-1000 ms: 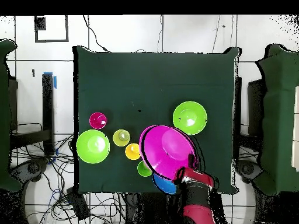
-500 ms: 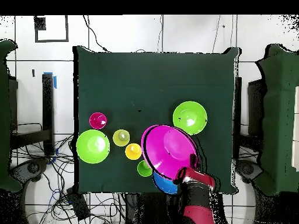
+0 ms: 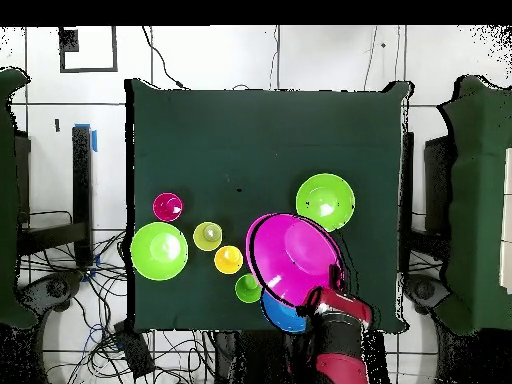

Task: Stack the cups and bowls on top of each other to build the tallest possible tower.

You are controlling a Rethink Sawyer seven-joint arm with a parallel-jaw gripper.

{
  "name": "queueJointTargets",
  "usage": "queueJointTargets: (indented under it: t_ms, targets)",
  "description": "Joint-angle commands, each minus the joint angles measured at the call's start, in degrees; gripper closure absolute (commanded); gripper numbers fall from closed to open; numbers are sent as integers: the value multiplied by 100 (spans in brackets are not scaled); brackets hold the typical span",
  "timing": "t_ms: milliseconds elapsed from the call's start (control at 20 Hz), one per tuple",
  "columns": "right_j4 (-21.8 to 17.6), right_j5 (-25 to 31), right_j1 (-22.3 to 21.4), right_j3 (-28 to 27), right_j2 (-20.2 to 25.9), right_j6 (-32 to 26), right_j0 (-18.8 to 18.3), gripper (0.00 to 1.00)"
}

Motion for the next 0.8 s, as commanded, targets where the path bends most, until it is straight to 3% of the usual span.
queueJointTargets:
  t_ms: [50,800]
  targets:
    - [-771,1593,253,1387,-151,42,313,100]
    - [-714,1545,51,1383,-259,79,510,100]
